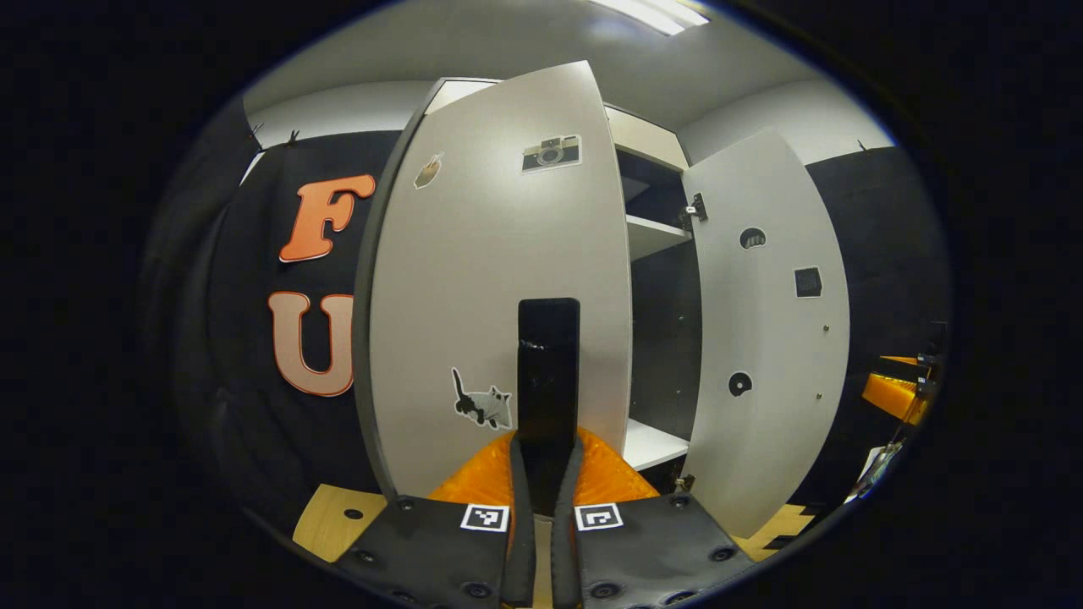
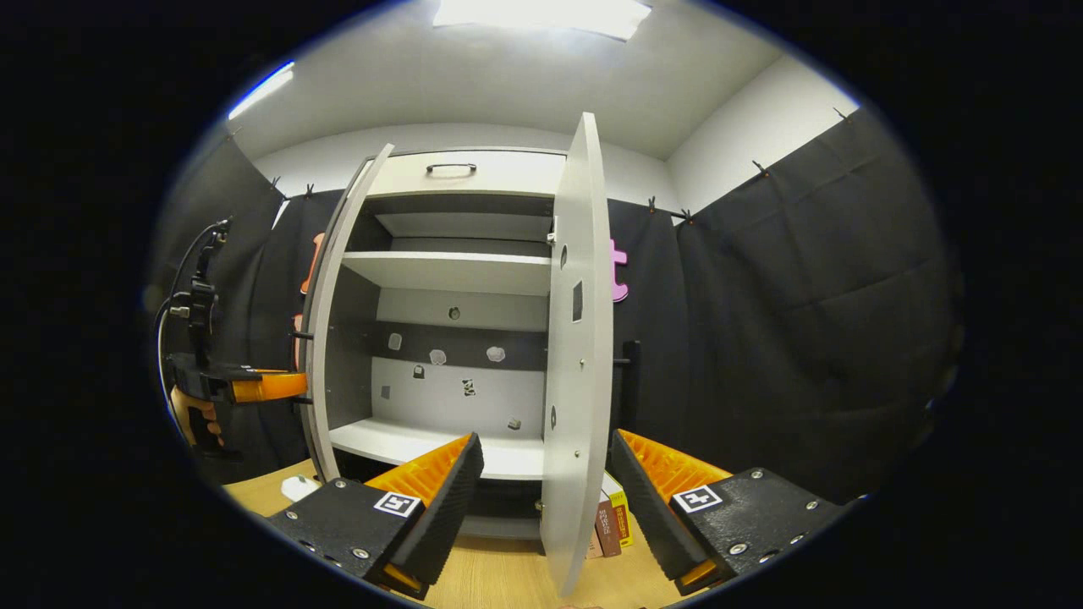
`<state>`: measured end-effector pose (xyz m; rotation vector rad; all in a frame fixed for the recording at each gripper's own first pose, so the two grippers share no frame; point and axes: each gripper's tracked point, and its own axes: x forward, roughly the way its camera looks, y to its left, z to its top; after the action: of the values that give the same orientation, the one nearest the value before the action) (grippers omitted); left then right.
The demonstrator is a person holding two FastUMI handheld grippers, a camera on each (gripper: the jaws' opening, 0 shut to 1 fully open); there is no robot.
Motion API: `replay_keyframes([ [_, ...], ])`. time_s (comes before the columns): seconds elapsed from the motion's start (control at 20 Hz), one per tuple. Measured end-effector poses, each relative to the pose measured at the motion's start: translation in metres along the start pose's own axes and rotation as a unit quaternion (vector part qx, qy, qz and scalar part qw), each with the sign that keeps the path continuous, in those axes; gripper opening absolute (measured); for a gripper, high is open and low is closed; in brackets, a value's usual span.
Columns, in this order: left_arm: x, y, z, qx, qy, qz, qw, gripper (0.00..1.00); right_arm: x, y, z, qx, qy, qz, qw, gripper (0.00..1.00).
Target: Open the right door of the double-door shoe cabinet with the right hand, and open the left door with the left hand.
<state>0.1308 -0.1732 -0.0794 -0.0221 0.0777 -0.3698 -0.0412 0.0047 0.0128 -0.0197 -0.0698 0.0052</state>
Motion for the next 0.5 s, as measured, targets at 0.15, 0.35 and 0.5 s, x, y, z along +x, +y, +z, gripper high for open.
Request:
replay_keyframes([
  [0.15,-0.009,0.008,0.002,0.001,-0.004,0.008,1.0,0.14,-0.001,0.01,0.0,0.003,0.001,0.007,1.0,0.93],
  [0.35,-0.014,0.016,0.005,0.0,-0.008,0.018,1.0,0.14,-0.002,0.022,-0.002,-0.001,0.001,0.018,1.0,0.93],
  [0.5,-0.018,0.022,0.004,0.002,-0.006,0.026,1.0,0.14,0.001,0.03,-0.006,-0.003,0.004,0.025,1.0,0.93],
])
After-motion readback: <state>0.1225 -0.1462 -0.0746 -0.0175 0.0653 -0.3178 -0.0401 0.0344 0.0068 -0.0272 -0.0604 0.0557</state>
